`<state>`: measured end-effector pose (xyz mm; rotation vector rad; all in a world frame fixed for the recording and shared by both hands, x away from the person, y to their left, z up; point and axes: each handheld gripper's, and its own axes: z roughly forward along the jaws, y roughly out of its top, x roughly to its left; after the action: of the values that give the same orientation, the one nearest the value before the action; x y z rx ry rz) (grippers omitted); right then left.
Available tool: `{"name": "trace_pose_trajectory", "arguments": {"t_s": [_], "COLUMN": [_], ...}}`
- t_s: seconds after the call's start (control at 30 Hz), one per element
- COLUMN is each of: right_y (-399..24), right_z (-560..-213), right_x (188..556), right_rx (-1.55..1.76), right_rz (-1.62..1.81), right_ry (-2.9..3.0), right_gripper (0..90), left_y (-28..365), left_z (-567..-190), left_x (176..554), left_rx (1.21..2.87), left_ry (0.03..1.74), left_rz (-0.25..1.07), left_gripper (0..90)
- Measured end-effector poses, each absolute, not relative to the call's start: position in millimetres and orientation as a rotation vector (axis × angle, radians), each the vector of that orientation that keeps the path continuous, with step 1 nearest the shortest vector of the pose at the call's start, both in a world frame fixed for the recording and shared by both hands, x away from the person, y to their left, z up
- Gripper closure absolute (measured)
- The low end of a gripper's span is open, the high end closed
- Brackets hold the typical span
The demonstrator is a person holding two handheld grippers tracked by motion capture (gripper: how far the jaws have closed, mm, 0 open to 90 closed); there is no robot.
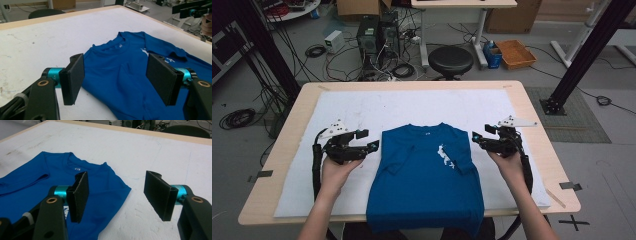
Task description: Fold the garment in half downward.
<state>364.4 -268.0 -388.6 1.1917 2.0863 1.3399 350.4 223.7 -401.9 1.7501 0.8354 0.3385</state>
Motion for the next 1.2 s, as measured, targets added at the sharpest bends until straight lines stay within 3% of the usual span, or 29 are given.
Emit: {"name": "trace_pose_trajectory", "arguments": {"t_s": [0.37,0.67,1.2], "right_y": [-265.9,-260.8,-219.1], "right_z": [-393.7,-401.3,-411.6], "right_x": [380.7,401.0,438.6], "right_rx": [1.227,1.265,1.294], "right_rz": [1.29,1.236,1.092], "right_ry": [2.097,2.098,2.187], "right_gripper": [42.8,50.7,58.8], "left_y": [216.8,200.7,167.0], "left_z": [-411.5,-418.5,-428.5], "left_x": [376.3,403.5,443.0], "left_rx": [1.734,1.803,1.897], "left_ry": [0.937,0.971,1.049], "left_rz": [0.332,0.347,0.326], "left_gripper": [32.8,42.4,47.2]}}
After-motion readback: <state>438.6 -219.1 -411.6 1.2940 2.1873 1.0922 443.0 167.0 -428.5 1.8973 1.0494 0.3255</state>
